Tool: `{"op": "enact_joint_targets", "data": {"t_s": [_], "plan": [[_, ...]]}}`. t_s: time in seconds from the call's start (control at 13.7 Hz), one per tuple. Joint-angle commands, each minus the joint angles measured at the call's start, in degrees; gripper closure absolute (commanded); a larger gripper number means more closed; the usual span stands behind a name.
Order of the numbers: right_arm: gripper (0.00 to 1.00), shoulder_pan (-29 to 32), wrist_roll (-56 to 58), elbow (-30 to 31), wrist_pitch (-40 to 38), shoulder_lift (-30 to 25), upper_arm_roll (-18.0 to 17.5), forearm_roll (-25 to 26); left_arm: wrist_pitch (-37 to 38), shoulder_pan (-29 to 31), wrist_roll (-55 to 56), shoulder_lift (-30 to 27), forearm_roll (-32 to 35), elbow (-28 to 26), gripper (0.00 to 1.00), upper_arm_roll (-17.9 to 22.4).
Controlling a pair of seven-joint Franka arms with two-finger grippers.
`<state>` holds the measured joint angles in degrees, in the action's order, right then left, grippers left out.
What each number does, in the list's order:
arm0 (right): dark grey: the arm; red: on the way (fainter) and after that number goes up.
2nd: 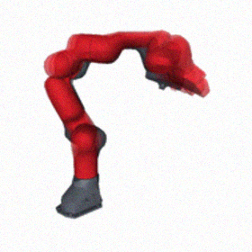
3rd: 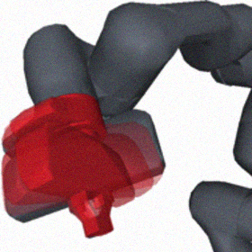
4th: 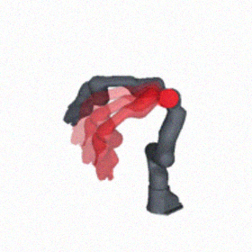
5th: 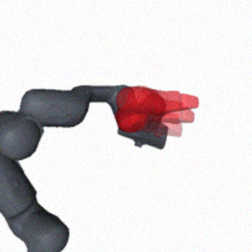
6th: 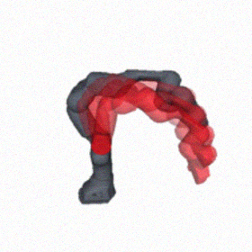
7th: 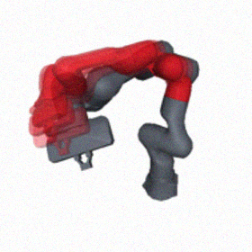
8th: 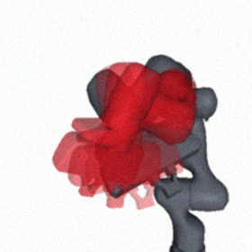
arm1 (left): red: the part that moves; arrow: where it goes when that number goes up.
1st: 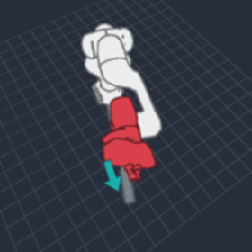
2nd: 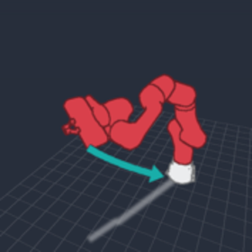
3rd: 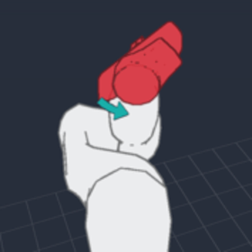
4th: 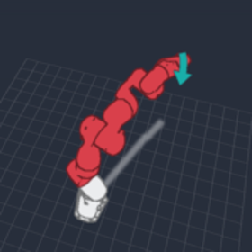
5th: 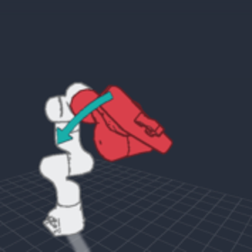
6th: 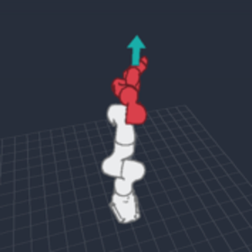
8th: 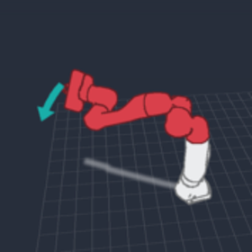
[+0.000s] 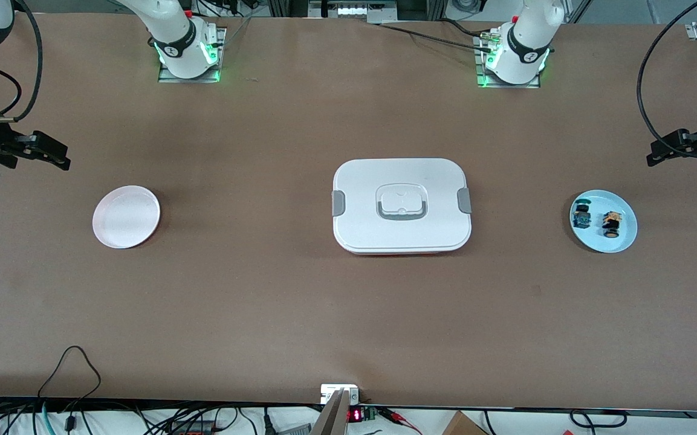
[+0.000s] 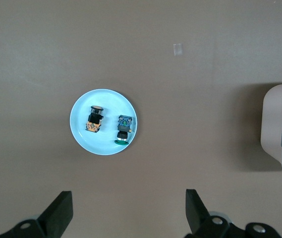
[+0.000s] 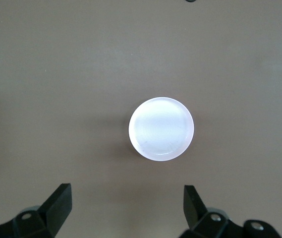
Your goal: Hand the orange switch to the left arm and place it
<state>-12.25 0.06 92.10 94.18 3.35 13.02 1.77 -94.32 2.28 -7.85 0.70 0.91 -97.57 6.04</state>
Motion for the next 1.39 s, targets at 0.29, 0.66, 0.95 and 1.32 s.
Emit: {"op": "enact_joint_targets", "data": {"t_s": [0.29,0.66,0.95,1.32], "plan": [[0.00,-0.1,0.6,-1.3,-0.9,-0.3,-0.3,-0.5,0.2,-0.5,-0.7,0.8,-0.1,1.6,0.00,0.5],[0.00,-0.1,0.6,-1.3,-0.9,-0.2,-0.3,-0.5,0.0,-0.5,-1.8,0.9,-0.1,1.6,0.00,0.6],[0.00,-0.1,0.5,-1.3,-1.0,-0.1,-0.3,-0.5,0.0,-0.5,-1.8,0.9,-0.1,1.5,0.00,0.6],[0.00,-0.3,0.4,-1.3,-1.0,0.8,-0.3,-0.5,0.0,-0.5,-1.8,0.9,-0.1,1.5,0.00,0.6]]}}
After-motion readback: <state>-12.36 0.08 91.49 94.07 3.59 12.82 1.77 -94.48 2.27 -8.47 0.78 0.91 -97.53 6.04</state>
